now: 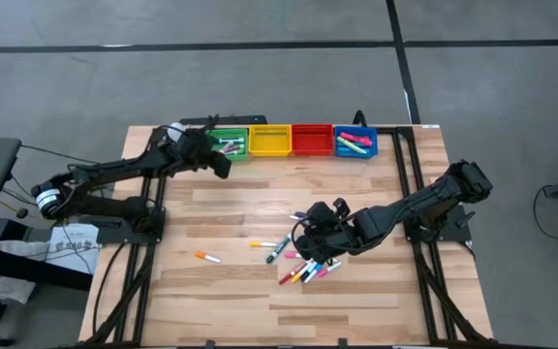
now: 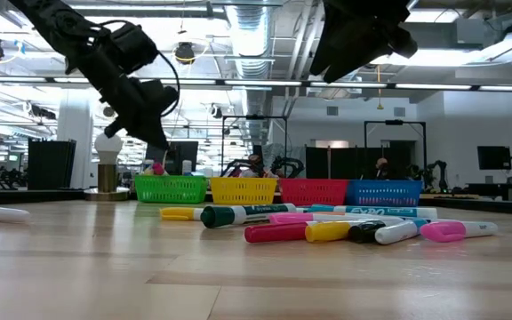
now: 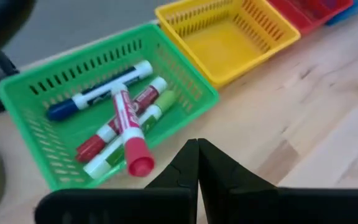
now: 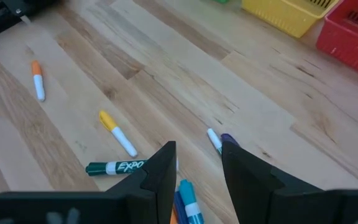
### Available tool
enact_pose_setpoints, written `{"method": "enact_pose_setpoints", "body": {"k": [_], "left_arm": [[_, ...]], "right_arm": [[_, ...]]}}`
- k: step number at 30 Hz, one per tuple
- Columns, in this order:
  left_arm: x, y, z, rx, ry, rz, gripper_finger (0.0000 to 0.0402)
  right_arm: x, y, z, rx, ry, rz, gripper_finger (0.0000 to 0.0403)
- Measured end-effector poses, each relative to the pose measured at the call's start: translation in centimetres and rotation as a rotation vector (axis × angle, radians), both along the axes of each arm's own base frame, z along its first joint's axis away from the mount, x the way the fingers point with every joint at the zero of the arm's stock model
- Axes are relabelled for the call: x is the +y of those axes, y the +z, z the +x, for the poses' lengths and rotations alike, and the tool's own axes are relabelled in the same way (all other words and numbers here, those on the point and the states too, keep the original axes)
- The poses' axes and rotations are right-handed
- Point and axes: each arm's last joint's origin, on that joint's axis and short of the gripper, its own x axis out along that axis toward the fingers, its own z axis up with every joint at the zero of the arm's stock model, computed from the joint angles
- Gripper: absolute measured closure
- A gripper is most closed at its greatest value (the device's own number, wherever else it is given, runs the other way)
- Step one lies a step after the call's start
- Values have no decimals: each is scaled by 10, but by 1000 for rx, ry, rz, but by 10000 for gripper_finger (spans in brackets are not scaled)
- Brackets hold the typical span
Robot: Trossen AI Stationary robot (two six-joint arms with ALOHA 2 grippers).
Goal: Pick & Place Markers
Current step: Put the pink marker pen into the green basket
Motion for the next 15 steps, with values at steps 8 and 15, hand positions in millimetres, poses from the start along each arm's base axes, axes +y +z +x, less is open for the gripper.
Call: {"method": "enact_pose_setpoints", "body": {"k": [8, 15], "left_arm": [[1, -34, -3, 163, 28, -36, 398], [2, -20, -10, 235, 201, 169, 398]], "right_arm": [[0, 0, 0, 0, -1, -1, 285], [4, 0, -2, 0, 13, -1, 285]]}}
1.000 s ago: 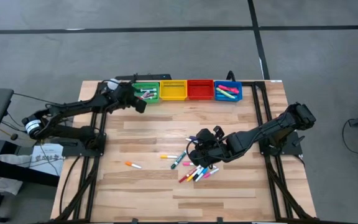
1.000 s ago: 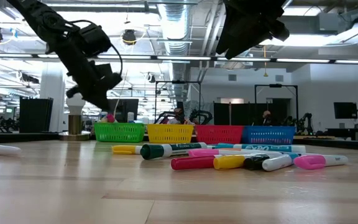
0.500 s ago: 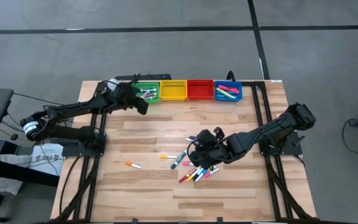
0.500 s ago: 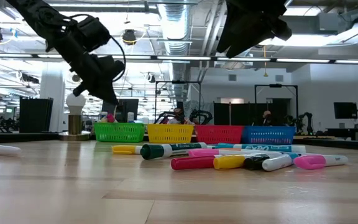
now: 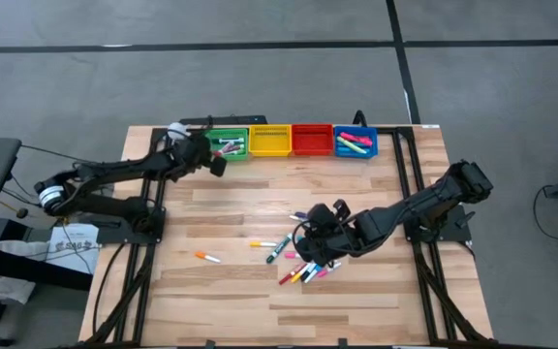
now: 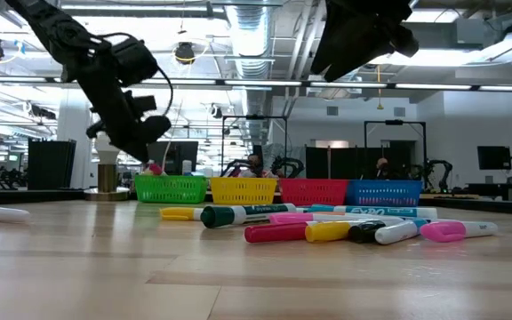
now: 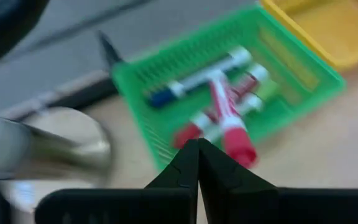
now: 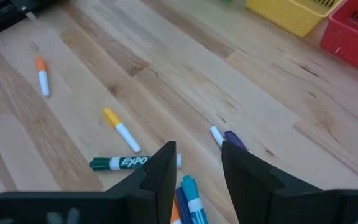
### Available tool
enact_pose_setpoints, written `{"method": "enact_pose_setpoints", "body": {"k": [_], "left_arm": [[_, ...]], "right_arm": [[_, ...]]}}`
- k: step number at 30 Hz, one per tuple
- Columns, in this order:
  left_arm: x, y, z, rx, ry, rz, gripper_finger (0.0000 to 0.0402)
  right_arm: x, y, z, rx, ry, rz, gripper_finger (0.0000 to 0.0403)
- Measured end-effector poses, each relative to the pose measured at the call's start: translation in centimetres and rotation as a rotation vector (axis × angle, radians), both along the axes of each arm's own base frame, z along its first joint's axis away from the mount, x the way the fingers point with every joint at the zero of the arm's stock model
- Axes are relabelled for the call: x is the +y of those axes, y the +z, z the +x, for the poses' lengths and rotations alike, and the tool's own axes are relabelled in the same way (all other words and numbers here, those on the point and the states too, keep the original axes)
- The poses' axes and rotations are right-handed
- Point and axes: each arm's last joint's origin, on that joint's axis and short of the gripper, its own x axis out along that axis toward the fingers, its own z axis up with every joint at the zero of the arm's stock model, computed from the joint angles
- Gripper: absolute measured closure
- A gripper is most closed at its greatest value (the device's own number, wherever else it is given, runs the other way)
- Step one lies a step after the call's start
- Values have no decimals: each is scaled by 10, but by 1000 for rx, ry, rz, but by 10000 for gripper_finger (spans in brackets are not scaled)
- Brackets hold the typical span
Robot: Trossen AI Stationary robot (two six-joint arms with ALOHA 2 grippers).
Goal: Pick & Place Markers
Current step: Put the pink marker pen into the green basket, then put the light blue marker pen into the green basket
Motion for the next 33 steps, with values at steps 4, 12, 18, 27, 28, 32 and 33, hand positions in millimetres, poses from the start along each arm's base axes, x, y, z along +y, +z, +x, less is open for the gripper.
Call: {"method": "enact_pose_setpoints", "body": {"k": [4, 12, 18, 27, 28, 32, 33], "left_arm": [[-3, 13, -4, -62, 0, 32, 398], [-20, 29, 0, -247, -130, -36, 398], [-21, 27, 1, -216, -157, -36, 398], [-58, 42, 28, -429, -712, -141, 398], [-66, 44, 31, -444, -778, -151, 398], [-98, 45, 40, -448, -942, -177, 390], [-106, 45, 41, -443, -970, -178, 385]], "right_arm": [[2, 0, -1, 0, 8, 0, 285], [1, 0, -1, -1, 3, -4, 285], [1, 0, 0, -2, 2, -4, 285], [1, 0, -1, 3, 10, -12, 285], [1, 0, -1, 5, 15, -16, 285], [1, 0, -1, 12, 26, -26, 285], [1, 0, -1, 17, 33, -30, 285]]}}
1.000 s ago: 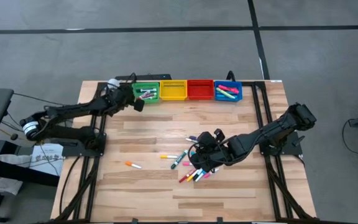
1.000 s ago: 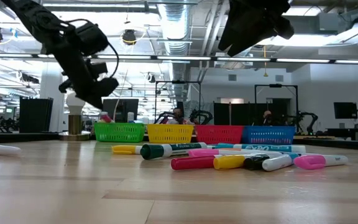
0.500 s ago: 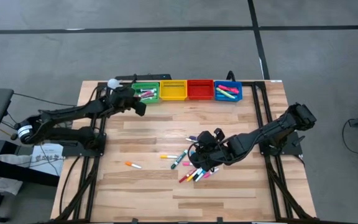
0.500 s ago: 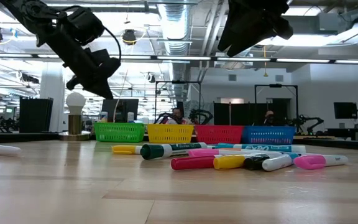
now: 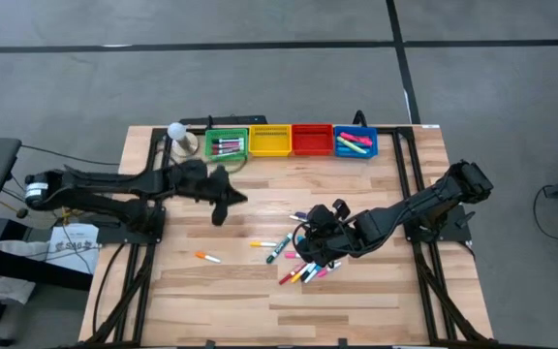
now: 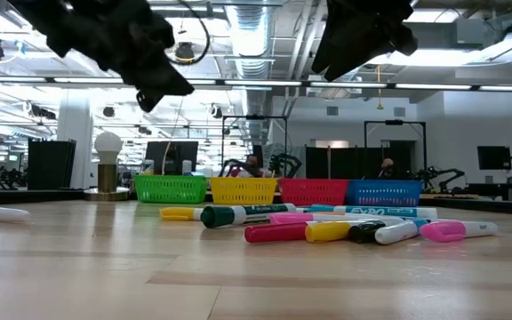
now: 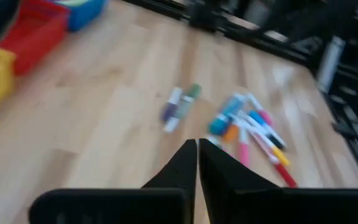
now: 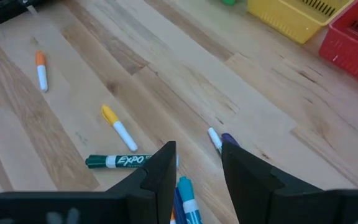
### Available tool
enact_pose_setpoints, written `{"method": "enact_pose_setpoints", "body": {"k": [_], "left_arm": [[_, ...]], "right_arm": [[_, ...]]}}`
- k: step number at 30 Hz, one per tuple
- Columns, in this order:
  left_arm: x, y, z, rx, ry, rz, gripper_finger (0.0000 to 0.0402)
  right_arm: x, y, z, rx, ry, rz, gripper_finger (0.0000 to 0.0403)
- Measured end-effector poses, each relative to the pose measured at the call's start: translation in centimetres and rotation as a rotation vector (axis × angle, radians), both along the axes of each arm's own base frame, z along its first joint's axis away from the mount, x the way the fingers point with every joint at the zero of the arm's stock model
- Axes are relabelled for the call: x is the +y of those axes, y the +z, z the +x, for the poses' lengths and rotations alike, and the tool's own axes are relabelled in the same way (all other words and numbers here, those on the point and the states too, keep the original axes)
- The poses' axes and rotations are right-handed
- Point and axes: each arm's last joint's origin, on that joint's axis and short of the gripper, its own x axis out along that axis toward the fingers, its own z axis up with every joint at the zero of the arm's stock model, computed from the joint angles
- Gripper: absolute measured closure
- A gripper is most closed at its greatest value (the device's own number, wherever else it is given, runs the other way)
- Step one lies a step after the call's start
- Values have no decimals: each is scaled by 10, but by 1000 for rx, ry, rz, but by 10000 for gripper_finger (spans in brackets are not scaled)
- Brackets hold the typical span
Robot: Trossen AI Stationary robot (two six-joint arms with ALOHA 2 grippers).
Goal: Pick & Place Markers
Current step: Put the light blue marker pen into the green basket
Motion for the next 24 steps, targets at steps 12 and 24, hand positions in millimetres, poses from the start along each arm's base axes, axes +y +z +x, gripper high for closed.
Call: {"method": "enact_pose_setpoints", "body": {"k": [12, 24], "left_arm": [[-41, 0, 2, 0, -9, 23, 337], [-57, 0, 0, 2, 29, -71, 355]], "right_arm": [[0, 0, 0, 3, 3, 5, 285], [0, 0, 0, 2, 4, 7, 285]]}}
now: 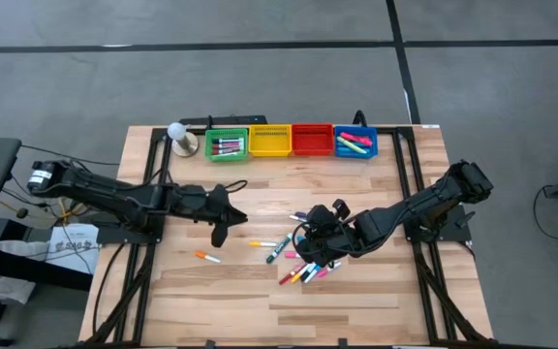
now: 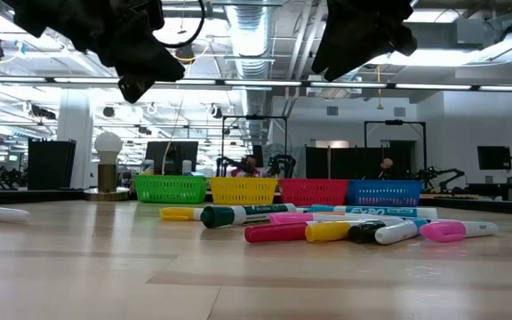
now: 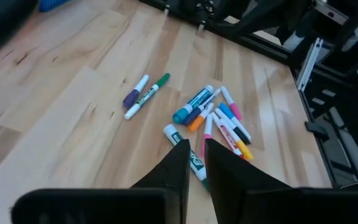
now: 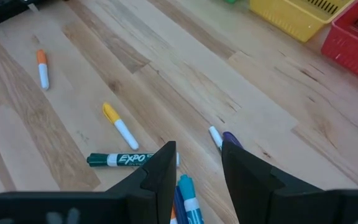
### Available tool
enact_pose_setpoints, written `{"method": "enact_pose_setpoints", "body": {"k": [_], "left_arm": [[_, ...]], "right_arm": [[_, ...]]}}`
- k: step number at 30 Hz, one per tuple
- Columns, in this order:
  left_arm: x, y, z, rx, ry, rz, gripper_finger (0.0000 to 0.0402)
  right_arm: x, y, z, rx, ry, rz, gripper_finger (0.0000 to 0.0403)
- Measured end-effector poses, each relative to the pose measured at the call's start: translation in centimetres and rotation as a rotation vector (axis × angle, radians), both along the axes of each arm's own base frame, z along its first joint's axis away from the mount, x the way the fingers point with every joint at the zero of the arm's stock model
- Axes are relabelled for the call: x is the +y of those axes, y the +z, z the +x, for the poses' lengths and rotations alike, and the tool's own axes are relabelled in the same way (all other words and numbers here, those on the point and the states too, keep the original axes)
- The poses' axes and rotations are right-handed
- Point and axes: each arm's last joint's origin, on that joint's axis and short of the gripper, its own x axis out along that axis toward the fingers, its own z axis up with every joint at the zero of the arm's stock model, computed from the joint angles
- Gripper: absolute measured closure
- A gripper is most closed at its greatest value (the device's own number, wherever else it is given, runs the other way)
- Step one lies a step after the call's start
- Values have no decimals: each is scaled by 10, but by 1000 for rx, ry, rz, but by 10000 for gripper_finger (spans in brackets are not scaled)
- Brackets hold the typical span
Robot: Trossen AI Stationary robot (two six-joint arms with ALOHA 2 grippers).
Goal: Pick & Place Markers
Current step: Put the light blue marker pen into the green basket
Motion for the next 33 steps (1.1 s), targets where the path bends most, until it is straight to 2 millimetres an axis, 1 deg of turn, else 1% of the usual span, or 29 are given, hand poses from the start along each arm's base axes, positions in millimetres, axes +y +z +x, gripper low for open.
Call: {"method": "enact_pose_setpoints", "body": {"k": [6, 10, 16, 19, 24, 29, 33], "left_arm": [[-17, 0, -4, -15, 101, -24, 363], [-26, 1, -6, -24, 124, -38, 364], [-34, 1, -9, -33, 146, -61, 368], [-40, -1, -10, -25, 156, -112, 371], [-65, -12, -13, 24, 92, -172, 377], [-94, -26, -16, 70, 94, -317, 381], [-113, -36, -15, 35, 107, -308, 381]], "right_arm": [[0, 0, 0, 0, 0, 1, 285], [0, 0, 0, 0, 0, 1, 285], [0, 0, 0, 0, 0, 0, 285], [0, 0, 0, 0, 0, 1, 285], [0, 0, 0, 0, 0, 1, 285], [0, 0, 0, 0, 0, 0, 285], [0, 0, 0, -1, 0, 0, 285]]}}
